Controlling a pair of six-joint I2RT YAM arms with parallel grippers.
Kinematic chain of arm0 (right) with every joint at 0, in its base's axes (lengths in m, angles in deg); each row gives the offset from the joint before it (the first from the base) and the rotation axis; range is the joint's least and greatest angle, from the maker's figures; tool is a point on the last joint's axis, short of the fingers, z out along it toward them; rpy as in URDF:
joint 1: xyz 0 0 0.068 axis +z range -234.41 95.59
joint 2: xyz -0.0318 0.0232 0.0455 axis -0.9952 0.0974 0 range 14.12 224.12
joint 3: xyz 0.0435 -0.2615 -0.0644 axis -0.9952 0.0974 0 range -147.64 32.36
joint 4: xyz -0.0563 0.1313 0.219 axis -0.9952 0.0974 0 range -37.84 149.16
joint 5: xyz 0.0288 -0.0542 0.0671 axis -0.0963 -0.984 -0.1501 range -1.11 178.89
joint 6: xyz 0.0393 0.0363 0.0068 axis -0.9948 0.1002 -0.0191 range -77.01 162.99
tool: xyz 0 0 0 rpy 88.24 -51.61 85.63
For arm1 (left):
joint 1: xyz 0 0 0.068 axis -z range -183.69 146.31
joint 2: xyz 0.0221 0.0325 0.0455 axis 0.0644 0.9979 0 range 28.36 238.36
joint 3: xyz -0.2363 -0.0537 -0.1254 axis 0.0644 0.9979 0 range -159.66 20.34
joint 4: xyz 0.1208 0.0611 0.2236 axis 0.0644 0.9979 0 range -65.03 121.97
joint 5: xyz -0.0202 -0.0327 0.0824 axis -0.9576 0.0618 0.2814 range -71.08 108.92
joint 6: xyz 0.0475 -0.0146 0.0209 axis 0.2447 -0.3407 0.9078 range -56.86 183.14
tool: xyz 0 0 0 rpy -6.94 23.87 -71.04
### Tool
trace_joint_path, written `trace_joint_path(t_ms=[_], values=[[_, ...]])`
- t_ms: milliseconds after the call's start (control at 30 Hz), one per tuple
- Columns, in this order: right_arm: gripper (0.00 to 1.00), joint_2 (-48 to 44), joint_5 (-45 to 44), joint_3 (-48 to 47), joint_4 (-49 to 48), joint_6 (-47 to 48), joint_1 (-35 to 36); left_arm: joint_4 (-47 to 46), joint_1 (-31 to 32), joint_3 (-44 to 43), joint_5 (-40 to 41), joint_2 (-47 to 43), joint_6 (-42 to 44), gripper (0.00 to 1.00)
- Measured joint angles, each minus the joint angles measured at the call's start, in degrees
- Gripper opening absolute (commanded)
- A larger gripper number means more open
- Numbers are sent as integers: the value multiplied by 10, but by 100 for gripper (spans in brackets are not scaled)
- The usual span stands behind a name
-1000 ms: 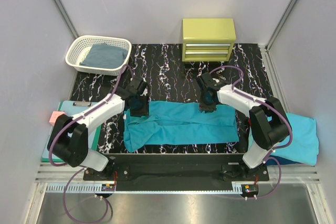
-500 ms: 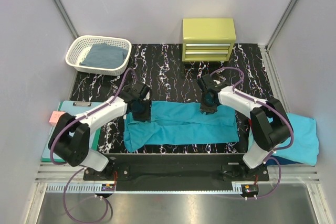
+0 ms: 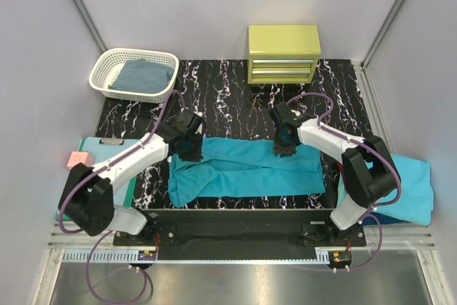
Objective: Fold and stack the t-shirts
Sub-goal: Fold the tshirt
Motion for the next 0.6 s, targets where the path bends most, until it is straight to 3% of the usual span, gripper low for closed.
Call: trace_joint_path(t_ms=[333, 600], values=[[29, 0, 0, 0, -2, 0, 0, 34, 35, -25, 17, -48, -18, 0], [29, 0, -1, 1, -5, 3, 0, 51, 75, 10, 18, -71, -52, 0]])
